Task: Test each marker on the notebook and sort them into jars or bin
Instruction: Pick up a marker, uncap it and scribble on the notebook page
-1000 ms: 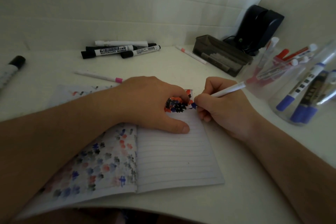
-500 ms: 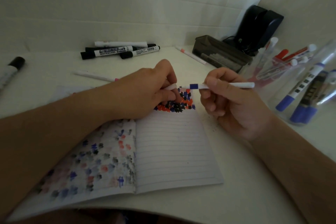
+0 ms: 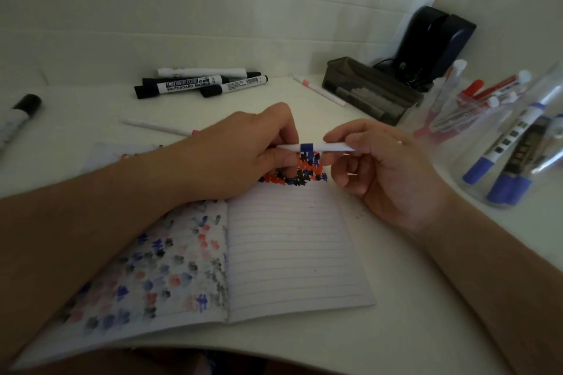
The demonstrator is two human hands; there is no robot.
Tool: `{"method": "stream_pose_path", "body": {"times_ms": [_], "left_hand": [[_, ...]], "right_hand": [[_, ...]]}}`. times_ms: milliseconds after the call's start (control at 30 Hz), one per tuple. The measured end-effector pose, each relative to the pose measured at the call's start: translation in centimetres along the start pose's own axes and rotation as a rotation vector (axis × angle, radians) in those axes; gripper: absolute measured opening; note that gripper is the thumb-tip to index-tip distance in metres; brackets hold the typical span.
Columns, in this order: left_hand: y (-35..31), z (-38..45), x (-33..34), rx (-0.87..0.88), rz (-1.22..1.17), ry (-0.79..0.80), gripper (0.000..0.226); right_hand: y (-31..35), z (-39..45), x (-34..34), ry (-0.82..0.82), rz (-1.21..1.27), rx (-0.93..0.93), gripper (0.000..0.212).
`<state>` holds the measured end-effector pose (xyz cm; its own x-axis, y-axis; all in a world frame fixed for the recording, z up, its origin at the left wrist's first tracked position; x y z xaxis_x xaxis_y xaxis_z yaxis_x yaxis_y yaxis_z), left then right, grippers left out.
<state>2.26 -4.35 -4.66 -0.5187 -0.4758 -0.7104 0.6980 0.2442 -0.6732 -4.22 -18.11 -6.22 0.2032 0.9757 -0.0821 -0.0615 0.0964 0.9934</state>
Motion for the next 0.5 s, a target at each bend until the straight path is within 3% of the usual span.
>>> {"method": "stream_pose_path", "body": {"times_ms": [167, 300, 500], "left_hand": [[0.0, -0.2, -0.8, 0.034, -0.042, -0.068, 0.009], [0.0, -0.2, -0.9, 0.058, -0.012, -0.067, 0.006], [0.8, 0.2, 0.3, 0.028, 0.041, 0.016, 0.006]], "right_hand": [[0.4, -0.3, 0.2, -0.002, 0.009, -0.01, 0.008], [0.3, -0.4, 0.6, 0.027, -0.021, -0.021, 0.012], [0.5, -0.5, 0.4, 0.041, -0.273, -0.069, 0.011]]}}
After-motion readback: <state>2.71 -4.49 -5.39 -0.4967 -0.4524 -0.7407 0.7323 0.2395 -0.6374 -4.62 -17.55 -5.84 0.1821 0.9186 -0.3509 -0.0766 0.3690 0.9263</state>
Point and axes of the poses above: each hand's wrist, its own z-axis towards the middle knuckle, its own x-axis out of the palm, y = z × x, the point moved 10 cm from there along z, towards the middle knuckle, and after that the axes turned 6 degrees about -z, right-handed, at the moved point
